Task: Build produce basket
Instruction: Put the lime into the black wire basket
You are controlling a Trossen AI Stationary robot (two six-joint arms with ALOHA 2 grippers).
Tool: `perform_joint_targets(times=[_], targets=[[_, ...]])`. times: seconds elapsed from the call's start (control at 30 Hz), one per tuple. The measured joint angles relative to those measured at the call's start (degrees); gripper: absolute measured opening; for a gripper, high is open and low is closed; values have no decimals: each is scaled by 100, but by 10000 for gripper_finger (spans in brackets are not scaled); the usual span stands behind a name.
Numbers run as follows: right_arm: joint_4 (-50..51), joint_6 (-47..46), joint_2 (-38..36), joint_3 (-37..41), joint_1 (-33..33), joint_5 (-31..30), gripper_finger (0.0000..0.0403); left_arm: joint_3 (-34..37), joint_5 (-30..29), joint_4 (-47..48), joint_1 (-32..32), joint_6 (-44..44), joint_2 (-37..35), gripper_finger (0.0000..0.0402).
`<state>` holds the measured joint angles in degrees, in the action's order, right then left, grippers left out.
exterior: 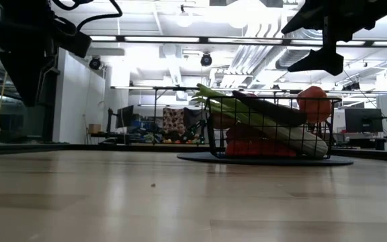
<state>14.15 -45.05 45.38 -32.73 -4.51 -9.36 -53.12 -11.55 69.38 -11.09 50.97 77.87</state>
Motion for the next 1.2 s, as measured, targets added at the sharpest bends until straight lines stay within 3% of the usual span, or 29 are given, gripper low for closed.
perform_joint_targets(times=[0.2,0.53,0.67,0.93,1.2], targets=[[0,-149,-1,0,0,-299,376,0,-142,7,216,-319,0,270],[-1,-314,-1,0,0,-440,376,400,-47,36,607,-1368,2,395],[0,-314,-1,0,0,-440,376,424,132,97,621,-1558,2,384],[2,-398,-1,1,0,-440,376,422,623,67,602,-926,2,382],[24,-464,-1,0,0,-415,376,420,653,-259,-180,-2051,2,381]])
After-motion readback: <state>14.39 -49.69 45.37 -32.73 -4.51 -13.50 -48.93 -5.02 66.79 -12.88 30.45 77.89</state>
